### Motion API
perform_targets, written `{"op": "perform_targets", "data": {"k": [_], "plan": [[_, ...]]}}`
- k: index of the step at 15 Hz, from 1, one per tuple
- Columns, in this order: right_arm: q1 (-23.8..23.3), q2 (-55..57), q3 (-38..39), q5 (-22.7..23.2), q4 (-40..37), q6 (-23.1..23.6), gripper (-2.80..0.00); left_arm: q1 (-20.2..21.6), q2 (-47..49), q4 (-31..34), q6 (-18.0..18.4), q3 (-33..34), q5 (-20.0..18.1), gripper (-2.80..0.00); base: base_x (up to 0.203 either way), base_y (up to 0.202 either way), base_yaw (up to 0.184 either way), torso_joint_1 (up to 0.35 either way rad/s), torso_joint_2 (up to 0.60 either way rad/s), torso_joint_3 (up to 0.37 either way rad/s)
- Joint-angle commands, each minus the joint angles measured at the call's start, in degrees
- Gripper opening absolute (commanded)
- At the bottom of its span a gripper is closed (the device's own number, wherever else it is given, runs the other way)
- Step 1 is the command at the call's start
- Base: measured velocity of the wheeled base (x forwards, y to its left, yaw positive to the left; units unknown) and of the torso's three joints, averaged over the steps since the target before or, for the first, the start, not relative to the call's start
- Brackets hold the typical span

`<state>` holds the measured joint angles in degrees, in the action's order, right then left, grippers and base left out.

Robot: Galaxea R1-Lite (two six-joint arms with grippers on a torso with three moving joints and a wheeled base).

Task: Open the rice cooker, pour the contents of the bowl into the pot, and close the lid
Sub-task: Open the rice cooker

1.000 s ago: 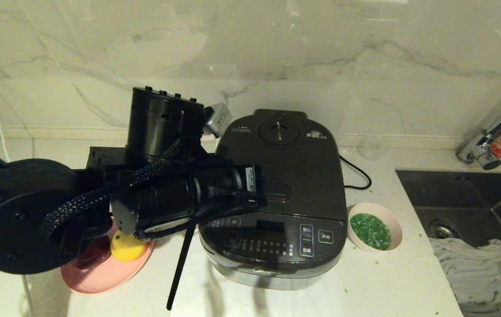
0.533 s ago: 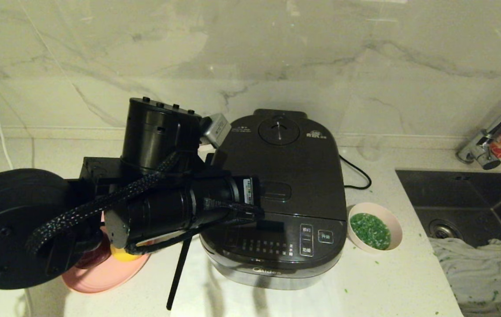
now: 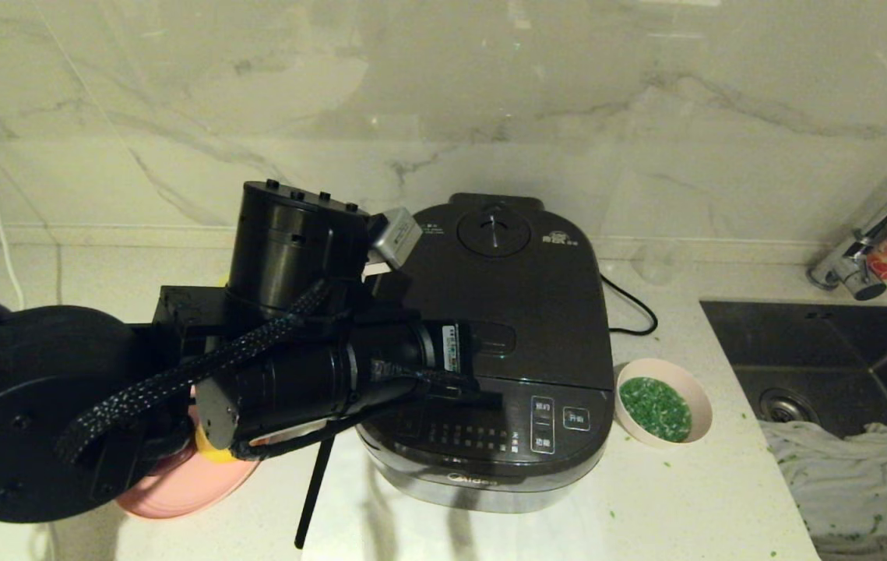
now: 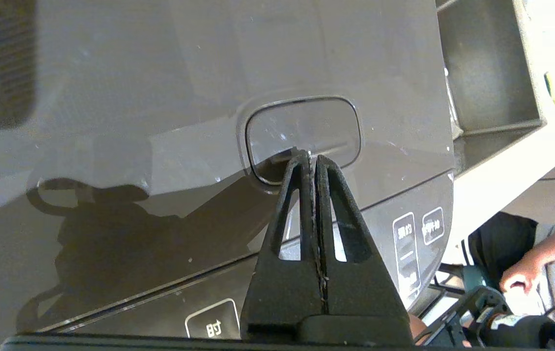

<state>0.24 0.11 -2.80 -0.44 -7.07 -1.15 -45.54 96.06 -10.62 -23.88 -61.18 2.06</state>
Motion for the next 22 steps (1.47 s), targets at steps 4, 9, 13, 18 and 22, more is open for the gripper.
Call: {"op": "perform_targets", "data": {"k": [4, 9, 13, 18, 22], "plan": [[0.0, 0.0, 0.0, 0.0, 0.0, 0.0, -2.8, -0.2, 1.1, -0.3, -0.3, 0.9, 0.5, -2.8, 0.0, 0.0, 0.0, 0.0, 0.0, 0.0], [0.0, 0.0, 0.0, 0.0, 0.0, 0.0, -2.8, 0.6, 2.4, -3.1, -0.2, 0.4, 1.1, -2.8, 0.0, 0.0, 0.0, 0.0, 0.0, 0.0], [0.0, 0.0, 0.0, 0.0, 0.0, 0.0, -2.8, 0.8, 4.7, -4.2, 0.4, 0.2, 4.6, -2.8, 0.0, 0.0, 0.0, 0.0, 0.0, 0.0], [0.0, 0.0, 0.0, 0.0, 0.0, 0.0, -2.8, 1.1, 0.2, -6.0, 0.1, -1.4, 4.4, -2.8, 0.0, 0.0, 0.0, 0.0, 0.0, 0.0], [0.0, 0.0, 0.0, 0.0, 0.0, 0.0, -2.8, 1.0, -6.6, -0.9, 0.0, -6.4, 4.0, -2.8, 0.0, 0.0, 0.0, 0.0, 0.0, 0.0]]}}
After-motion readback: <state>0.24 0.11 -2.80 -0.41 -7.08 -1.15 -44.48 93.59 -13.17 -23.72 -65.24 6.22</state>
